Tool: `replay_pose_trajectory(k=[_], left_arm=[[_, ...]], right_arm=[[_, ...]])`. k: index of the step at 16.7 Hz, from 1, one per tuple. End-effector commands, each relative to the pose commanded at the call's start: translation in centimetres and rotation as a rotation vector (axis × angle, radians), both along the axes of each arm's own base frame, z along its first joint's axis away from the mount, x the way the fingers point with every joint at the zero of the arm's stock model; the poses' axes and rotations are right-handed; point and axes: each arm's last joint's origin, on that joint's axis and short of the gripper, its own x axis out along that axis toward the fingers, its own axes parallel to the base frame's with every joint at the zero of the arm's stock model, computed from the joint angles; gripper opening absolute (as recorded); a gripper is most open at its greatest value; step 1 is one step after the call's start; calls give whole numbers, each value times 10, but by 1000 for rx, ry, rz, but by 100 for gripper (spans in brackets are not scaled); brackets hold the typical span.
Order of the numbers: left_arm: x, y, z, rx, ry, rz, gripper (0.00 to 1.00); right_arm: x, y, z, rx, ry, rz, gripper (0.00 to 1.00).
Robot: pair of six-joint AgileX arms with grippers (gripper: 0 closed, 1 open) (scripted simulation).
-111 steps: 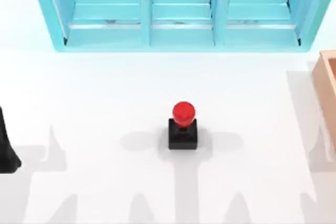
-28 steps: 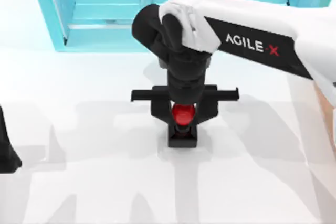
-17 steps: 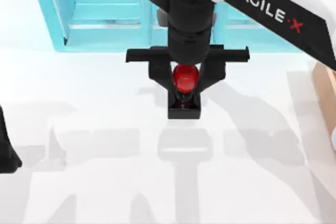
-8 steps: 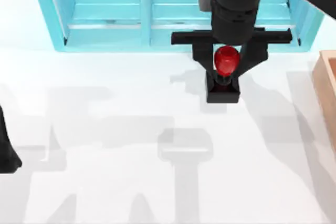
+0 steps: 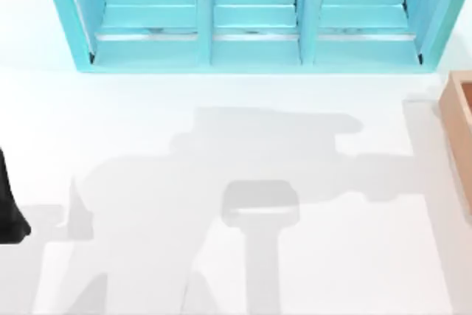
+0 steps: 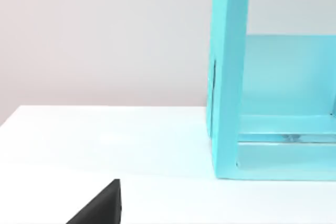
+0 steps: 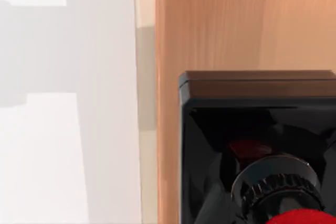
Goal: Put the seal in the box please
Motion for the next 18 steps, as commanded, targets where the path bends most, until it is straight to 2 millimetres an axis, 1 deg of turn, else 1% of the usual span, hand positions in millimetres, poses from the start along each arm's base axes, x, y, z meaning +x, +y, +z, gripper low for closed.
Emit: replay_pose_trajectory(k=[1, 2, 3, 5, 7, 11, 13, 15, 18], left_arm=[[0, 0, 0, 0, 0, 0, 100], [0, 0, 0, 0, 0, 0, 100], [0, 0, 0, 0, 0, 0, 100], [0, 0, 0, 0, 0, 0, 100], [0, 0, 0, 0, 0, 0, 100], [0, 0, 0, 0, 0, 0, 100], [0, 0, 0, 0, 0, 0, 100], [0, 0, 0, 0, 0, 0, 100], [0, 0, 0, 0, 0, 0, 100]], right_arm=[[-11, -24, 2, 0, 0, 0, 0], [-22, -44, 3, 0, 0, 1, 0], [-33, -59, 4, -1, -1, 1, 0], [-49, -77, 5, -2, -3, 1, 0], [-55, -82, 5, -3, -4, 1, 0], [-53, -81, 5, -3, 0, 3, 0], [-53, -82, 0, -3, -1, 2, 0], [-53, -82, -11, -7, -12, -1, 0], [-54, -82, -42, -4, -10, 0, 0]])
